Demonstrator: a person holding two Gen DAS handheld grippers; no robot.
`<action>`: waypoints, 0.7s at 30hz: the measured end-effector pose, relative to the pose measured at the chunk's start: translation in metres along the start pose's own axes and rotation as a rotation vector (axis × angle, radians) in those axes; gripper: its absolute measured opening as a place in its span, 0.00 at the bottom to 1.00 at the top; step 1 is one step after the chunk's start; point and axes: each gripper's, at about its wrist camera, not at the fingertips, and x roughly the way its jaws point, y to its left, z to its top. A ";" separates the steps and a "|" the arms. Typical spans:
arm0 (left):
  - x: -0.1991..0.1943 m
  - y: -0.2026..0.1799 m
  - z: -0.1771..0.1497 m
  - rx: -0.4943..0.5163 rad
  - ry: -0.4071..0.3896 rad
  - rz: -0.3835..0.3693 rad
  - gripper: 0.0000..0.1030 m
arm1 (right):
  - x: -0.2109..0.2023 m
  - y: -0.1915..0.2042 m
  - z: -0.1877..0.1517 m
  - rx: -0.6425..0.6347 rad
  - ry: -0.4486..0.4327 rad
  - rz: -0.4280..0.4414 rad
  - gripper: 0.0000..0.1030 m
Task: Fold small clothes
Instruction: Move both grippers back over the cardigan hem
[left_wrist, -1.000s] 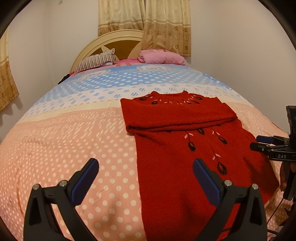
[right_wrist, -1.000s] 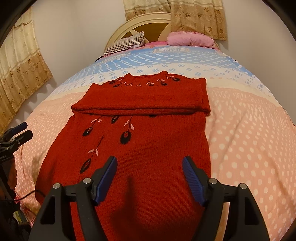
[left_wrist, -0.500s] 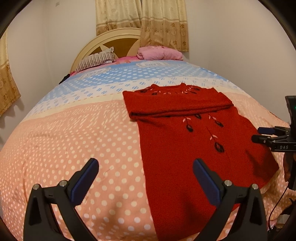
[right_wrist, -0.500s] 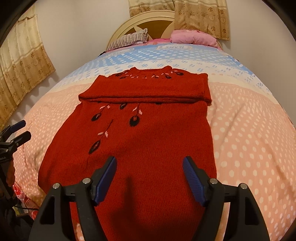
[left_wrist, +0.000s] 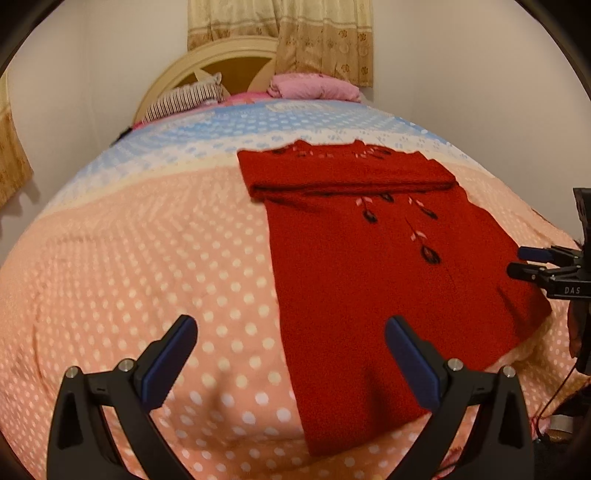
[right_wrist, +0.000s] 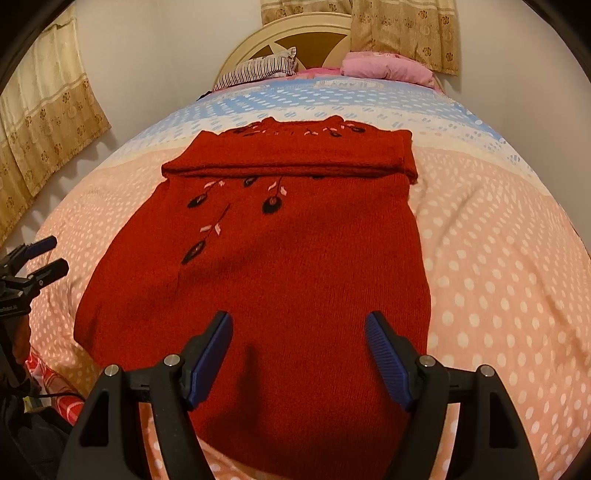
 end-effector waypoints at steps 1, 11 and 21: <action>0.001 0.001 -0.004 -0.014 0.018 -0.022 0.99 | -0.001 0.001 -0.002 -0.001 0.002 -0.001 0.73; 0.019 0.003 -0.042 -0.173 0.204 -0.234 0.63 | -0.014 -0.007 -0.029 -0.004 0.003 -0.036 0.73; 0.011 0.001 -0.052 -0.182 0.242 -0.180 0.63 | -0.023 -0.025 -0.046 0.035 -0.005 -0.050 0.73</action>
